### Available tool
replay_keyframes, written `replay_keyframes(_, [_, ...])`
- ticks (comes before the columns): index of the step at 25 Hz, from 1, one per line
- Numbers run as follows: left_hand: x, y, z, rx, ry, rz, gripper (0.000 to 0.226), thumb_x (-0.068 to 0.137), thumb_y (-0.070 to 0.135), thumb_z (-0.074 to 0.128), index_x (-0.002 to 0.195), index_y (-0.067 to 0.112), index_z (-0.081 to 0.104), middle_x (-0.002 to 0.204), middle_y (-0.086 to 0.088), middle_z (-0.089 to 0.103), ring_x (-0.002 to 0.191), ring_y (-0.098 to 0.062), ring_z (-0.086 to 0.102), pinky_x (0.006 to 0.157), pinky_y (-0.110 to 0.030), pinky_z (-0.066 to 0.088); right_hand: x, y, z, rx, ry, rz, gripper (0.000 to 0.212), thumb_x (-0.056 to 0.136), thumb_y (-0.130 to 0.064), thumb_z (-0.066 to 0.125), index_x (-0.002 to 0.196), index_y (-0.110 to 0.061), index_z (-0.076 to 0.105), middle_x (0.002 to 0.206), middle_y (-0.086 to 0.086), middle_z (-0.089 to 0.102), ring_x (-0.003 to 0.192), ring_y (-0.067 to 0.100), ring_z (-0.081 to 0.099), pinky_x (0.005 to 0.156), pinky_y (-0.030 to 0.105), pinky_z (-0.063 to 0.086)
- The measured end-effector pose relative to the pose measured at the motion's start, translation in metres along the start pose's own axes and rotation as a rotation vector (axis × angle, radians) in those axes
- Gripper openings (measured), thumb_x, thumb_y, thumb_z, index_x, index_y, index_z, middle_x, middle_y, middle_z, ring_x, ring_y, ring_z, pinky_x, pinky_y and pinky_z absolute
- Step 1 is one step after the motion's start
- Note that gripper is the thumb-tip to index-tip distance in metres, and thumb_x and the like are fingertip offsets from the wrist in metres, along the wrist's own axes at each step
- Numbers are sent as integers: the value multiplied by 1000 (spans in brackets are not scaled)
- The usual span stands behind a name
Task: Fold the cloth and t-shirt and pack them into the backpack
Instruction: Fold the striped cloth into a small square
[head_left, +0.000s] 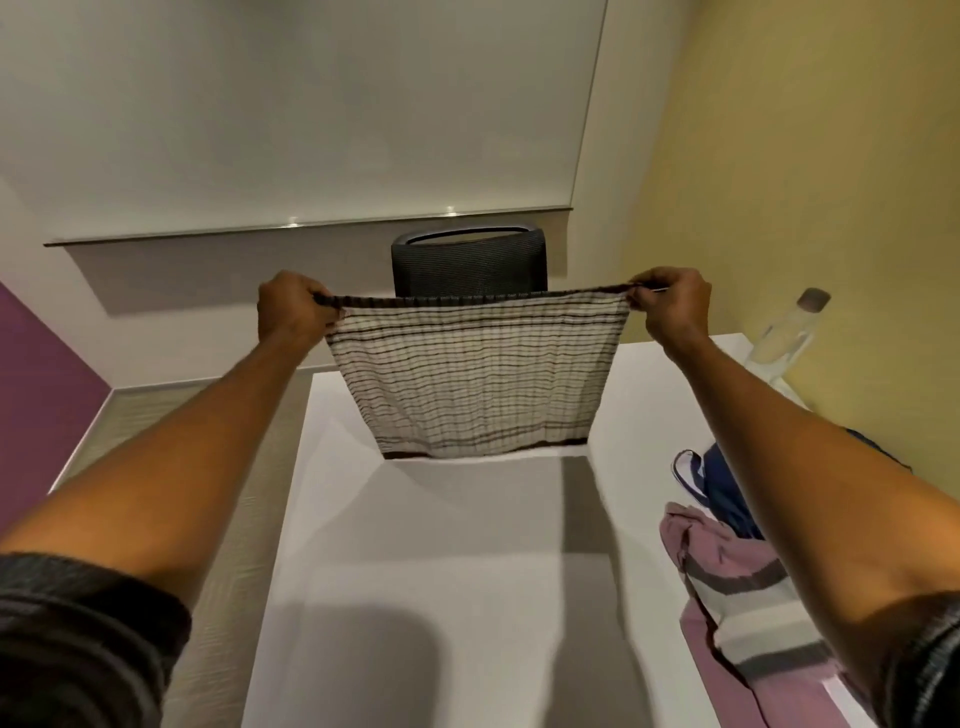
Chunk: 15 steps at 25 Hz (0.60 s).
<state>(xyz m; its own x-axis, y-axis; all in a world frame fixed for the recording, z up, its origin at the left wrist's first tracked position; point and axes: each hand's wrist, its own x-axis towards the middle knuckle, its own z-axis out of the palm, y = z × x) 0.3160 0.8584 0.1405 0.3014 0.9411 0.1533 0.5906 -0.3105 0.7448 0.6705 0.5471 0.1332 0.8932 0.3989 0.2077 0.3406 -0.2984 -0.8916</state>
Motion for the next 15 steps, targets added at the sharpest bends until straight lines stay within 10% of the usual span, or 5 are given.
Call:
replay_keyframes(6, [-18,-7,-21,-59,-17,115,23,81,5,86,103,3,79,98,-15,77,89,-26,73,87,-37,61,-21,6,-10,60,-18,-58,13,89,3,74,94,-8,78,87,10,75,86,27,76,89,38,63])
replay_keyframes(11, [-82,-62,-13,-15,-178,190,12,83,3,84,94,5,81,84,-12,75,77,-21,66,60,-3,44,-71,71,-17,-12,-106,-12,14,89,2,74,92,-10,79,87,11,77,84,29,75,90,43,62])
replay_keyframes(15, [-130,-127,12,94,-350,169,8,83,4,83,82,11,82,68,-5,72,62,-11,63,55,-8,39,-123,120,-21,-186,-223,-27,9,90,0,76,97,-2,81,96,14,79,75,6,66,75,8,52])
